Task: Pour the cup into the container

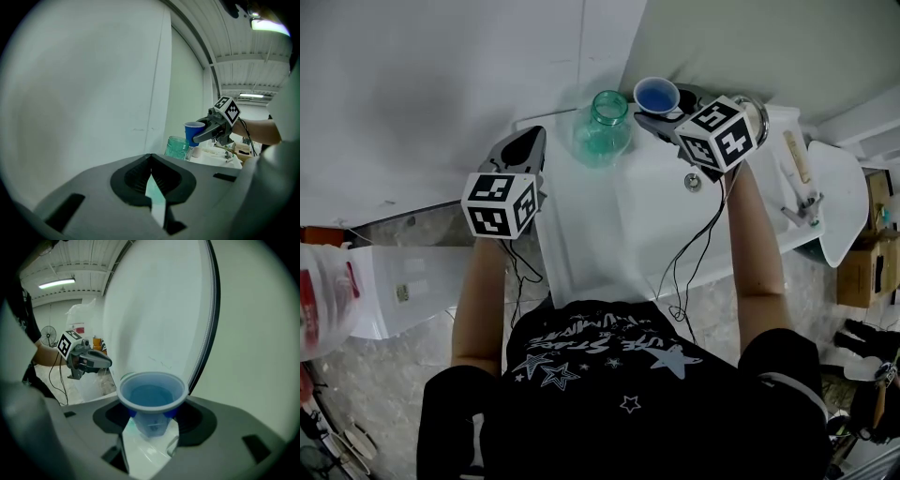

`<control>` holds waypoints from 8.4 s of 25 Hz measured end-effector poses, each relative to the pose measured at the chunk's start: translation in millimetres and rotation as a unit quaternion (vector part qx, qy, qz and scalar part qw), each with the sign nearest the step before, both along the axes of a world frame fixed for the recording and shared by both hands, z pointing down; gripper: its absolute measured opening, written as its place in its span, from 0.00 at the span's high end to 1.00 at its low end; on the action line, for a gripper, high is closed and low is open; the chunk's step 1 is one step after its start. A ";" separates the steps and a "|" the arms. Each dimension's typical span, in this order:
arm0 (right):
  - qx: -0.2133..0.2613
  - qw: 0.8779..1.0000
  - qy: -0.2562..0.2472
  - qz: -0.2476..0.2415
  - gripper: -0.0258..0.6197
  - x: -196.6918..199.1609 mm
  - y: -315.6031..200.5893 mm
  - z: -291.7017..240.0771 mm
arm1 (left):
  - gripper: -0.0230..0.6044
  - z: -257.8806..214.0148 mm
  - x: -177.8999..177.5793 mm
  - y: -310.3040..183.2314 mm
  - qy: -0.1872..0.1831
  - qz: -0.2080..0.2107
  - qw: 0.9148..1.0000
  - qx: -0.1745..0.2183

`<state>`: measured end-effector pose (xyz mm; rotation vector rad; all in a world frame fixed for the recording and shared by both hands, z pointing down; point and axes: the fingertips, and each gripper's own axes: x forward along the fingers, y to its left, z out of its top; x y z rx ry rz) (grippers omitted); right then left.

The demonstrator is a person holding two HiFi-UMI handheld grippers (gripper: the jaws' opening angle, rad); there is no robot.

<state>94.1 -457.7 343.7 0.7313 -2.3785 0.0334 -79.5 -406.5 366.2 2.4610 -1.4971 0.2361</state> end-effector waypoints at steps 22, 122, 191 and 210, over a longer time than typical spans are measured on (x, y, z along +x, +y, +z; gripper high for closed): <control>0.056 0.987 0.141 -0.045 0.53 -6.1 -13.0 9.8 | 0.95 15.2 11.0 -5.5 0.004 0.013 1.000 -0.011; 0.021 0.989 -0.146 -0.003 0.53 -43.0 121.7 90.8 | 0.95 67.6 1.4 100.0 0.024 -0.025 0.998 -0.047; 0.001 0.981 -0.155 0.119 0.69 22.5 207.6 149.1 | 0.95 98.0 21.5 217.4 0.009 -0.060 0.995 -0.073; 0.081 0.953 -0.119 0.265 0.95 -0.1 339.9 102.8 | 0.95 91.2 -18.7 329.6 0.029 0.067 0.996 -0.057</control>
